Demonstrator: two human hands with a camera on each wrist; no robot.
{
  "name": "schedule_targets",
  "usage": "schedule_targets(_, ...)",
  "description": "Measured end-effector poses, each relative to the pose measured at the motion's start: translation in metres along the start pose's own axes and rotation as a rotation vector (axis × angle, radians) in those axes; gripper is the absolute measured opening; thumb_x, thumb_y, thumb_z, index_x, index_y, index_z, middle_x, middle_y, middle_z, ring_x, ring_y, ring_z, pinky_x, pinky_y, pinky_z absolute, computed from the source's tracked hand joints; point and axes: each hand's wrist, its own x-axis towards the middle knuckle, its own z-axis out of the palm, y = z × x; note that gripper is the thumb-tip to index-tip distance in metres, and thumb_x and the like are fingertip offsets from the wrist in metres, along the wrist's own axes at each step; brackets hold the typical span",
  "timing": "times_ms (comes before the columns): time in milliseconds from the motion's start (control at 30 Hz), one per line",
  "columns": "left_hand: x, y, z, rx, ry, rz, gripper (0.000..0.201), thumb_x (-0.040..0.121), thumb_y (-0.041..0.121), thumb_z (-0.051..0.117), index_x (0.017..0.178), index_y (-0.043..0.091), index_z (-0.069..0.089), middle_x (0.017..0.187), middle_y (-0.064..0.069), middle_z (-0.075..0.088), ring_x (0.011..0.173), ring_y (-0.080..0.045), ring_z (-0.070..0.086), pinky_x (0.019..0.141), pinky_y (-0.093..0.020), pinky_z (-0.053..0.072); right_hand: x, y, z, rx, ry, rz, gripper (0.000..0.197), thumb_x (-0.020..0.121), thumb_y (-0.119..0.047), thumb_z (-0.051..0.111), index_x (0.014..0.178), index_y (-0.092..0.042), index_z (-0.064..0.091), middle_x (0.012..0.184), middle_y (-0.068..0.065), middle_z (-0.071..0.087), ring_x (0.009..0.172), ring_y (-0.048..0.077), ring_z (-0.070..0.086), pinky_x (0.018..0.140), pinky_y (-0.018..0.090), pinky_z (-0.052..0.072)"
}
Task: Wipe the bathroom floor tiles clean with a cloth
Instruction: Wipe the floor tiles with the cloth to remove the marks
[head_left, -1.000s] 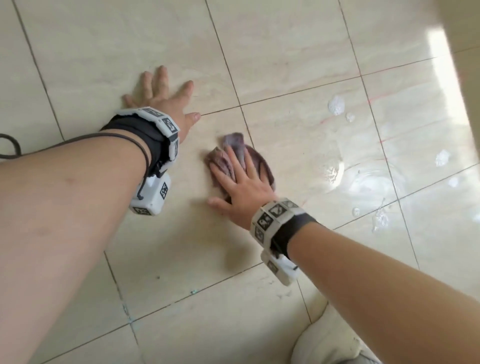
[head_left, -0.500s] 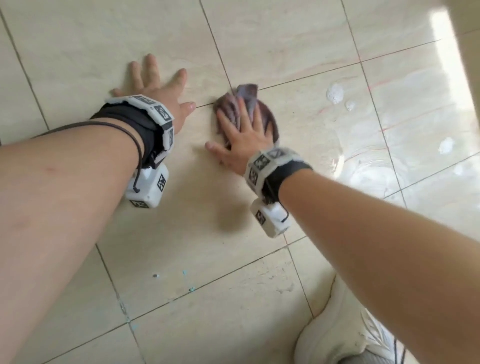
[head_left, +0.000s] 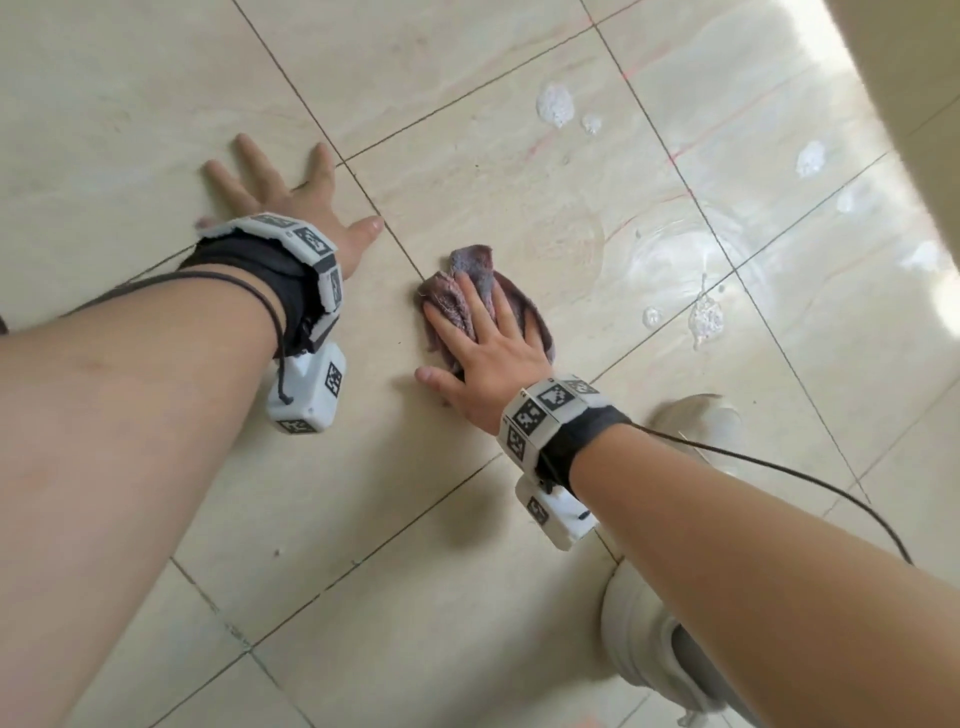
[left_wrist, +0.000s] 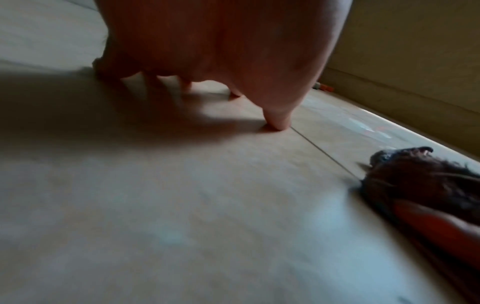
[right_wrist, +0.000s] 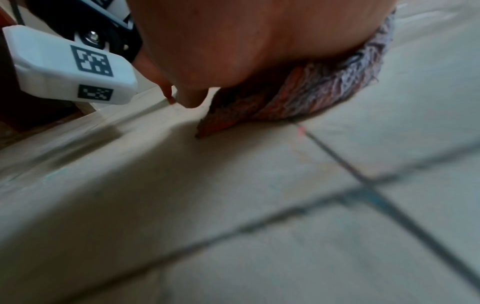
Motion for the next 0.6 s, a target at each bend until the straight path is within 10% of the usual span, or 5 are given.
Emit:
schedule_targets(300, 0.004, 0.031, -0.002, -0.008, -0.044, -0.035, 0.091, 0.082, 0.076, 0.05, 0.151, 0.048, -0.003, 0.159, -0.015, -0.025, 0.143, -0.051, -0.015, 0.106, -0.075, 0.008, 0.016, 0.061, -0.035, 0.145, 0.042, 0.266, 0.077, 0.091, -0.072, 0.03, 0.152, -0.043, -0.007, 0.157, -0.006, -0.031, 0.145, 0.027, -0.027, 0.117, 0.057, -0.004)
schedule_targets(600, 0.005, 0.037, -0.001, -0.031, -0.014, -0.067, 0.09, 0.083, 0.074, 0.053, 0.151, 0.048, 0.001, 0.159, -0.016, -0.024, 0.144, -0.051, -0.014, 0.106, -0.074, 0.009, 0.01, 0.046, -0.021, -0.015, 0.017, 0.011, 0.076, 0.091, -0.073, 0.026, 0.152, -0.043, -0.008, 0.156, -0.009, -0.032, 0.144, 0.023, -0.029, 0.117, 0.054, -0.005)
